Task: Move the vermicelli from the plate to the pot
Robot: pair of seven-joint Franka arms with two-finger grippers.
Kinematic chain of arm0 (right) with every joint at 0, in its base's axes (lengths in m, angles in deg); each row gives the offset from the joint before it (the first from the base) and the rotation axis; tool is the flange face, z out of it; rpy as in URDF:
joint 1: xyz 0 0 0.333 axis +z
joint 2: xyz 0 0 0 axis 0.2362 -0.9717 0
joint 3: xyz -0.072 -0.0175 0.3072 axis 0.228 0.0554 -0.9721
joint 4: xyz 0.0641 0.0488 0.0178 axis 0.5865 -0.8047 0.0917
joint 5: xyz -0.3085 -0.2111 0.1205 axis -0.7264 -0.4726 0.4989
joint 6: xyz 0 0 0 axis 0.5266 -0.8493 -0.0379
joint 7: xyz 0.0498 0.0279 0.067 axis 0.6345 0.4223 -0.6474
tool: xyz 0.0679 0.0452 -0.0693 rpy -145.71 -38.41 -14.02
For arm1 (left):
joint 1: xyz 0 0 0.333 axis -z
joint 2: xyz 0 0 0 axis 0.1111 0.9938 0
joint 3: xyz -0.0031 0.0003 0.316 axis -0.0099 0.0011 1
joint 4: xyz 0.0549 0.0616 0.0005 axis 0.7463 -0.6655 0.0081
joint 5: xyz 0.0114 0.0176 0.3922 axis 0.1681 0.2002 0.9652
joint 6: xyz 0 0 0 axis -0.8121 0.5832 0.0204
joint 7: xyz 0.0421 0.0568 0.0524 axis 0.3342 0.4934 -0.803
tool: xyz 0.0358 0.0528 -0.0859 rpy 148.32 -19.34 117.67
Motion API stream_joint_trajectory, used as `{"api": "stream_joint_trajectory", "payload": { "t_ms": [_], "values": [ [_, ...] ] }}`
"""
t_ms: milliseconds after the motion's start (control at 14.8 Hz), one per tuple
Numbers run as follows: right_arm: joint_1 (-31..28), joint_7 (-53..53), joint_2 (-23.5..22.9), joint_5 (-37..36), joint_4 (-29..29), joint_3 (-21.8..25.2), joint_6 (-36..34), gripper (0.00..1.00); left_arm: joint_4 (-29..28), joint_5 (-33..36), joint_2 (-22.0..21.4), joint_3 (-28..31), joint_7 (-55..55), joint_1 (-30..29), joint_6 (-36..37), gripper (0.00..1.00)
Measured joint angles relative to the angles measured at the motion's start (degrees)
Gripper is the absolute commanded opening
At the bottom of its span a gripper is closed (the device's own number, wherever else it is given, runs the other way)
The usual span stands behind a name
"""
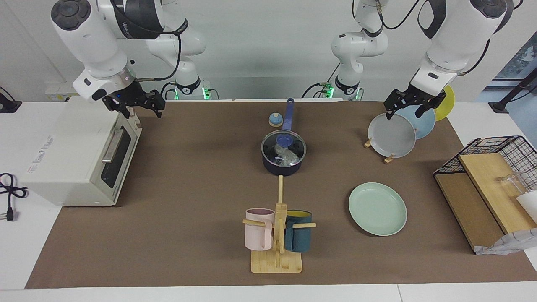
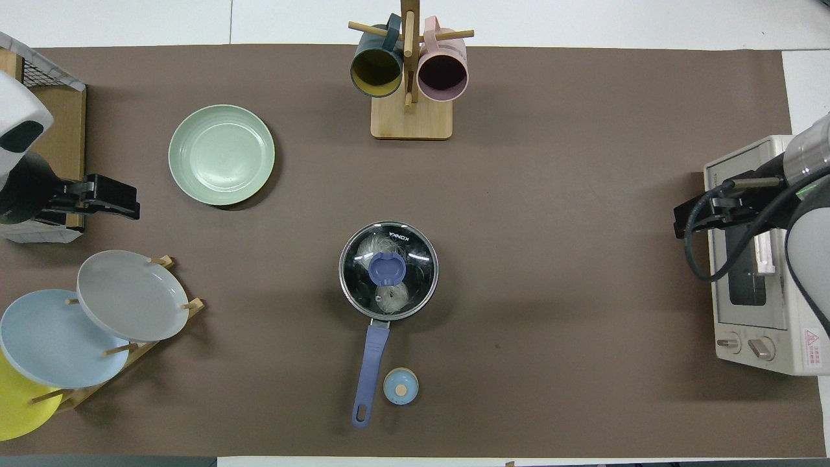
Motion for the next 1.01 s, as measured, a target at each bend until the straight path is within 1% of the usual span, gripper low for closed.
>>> {"api": "stream_joint_trajectory", "payload": {
  "t_ms": [270,337,472,607,1011],
  "values": [
    [-0.8,0.0,-0.1,-0.2,0.0,-0.2,0.0,1.00,0.0,0.0,0.0,0.0,0.0,0.0,0.0,1.00],
    [-1.6,0.0,-0.1,-0.2,0.0,-1.0,0.0,1.00,0.0,0.0,0.0,0.0,0.0,0.0,0.0,1.00],
    [-4.8,0.0,-0.1,-0.3,0.0,-4.5,0.0,1.00,0.0,0.0,0.0,0.0,0.0,0.0,0.0,1.00],
    [-5.8,0.0,-0.1,-0.3,0.0,-5.9,0.0,1.00,0.0,0.0,0.0,0.0,0.0,0.0,0.0,1.00],
    [-5.9,0.0,-0.1,-0.3,0.4,-5.9,0.1,1.00,0.0,0.0,0.0,0.0,0.0,0.0,0.0,1.00]
  ]
}}
